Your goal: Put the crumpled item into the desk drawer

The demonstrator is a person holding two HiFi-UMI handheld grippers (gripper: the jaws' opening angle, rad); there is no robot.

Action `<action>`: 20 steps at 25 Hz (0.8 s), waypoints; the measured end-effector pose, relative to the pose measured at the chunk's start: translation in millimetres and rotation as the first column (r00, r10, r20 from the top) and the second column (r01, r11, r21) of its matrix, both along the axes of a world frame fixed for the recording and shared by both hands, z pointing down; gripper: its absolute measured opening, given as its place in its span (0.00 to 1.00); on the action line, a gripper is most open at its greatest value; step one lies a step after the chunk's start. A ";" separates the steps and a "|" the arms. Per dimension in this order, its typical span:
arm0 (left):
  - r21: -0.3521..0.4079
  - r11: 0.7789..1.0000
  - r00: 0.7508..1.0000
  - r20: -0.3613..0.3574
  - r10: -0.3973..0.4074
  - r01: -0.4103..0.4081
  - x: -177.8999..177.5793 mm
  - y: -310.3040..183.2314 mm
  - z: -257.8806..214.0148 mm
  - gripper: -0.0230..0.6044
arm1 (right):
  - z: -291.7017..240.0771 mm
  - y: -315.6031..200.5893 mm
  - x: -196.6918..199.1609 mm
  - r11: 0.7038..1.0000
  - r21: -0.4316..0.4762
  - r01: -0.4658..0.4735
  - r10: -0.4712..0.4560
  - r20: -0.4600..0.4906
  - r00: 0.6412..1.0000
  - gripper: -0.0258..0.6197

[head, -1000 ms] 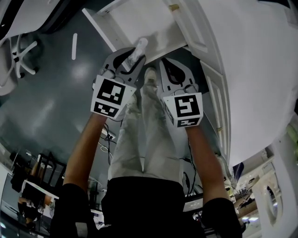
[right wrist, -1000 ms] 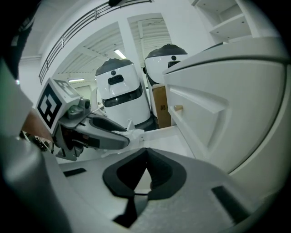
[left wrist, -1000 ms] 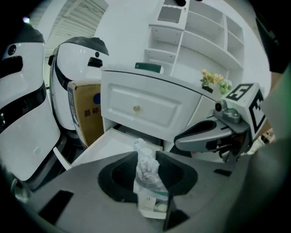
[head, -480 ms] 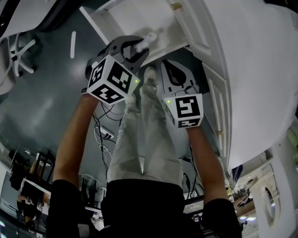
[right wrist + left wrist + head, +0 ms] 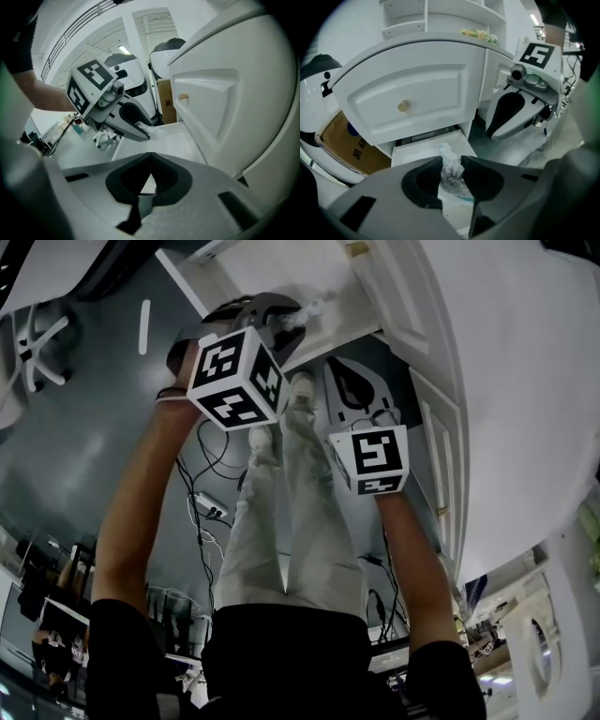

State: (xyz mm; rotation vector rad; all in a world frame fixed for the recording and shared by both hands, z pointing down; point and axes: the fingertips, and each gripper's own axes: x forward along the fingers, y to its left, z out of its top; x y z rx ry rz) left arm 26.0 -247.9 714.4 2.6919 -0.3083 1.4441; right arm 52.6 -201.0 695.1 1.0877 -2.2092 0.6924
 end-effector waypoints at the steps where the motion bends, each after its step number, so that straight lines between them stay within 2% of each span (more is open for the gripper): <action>1: 0.011 1.000 1.000 0.016 0.020 -0.020 0.5 -2.0 2.5 0.22 | 1.8 1.1 0.7 1.000 -0.004 -0.001 0.001 0.000 1.000 0.03; 7: 0.009 0.992 0.988 0.094 0.123 -0.124 4.7 -8.0 23.3 0.22 | 9.7 4.0 6.7 1.000 -0.012 -0.015 0.015 0.005 1.000 0.03; 12: -0.015 0.979 0.969 0.142 0.203 -0.203 8.8 -9.2 40.4 0.22 | 15.8 5.4 13.7 1.000 -0.022 -0.016 0.015 -0.005 1.000 0.03; 20: -0.030 0.965 0.948 0.183 0.260 -0.259 16.3 -16.3 78.8 0.22 | 27.4 4.7 15.5 0.999 -0.038 -0.027 0.027 -0.003 1.000 0.03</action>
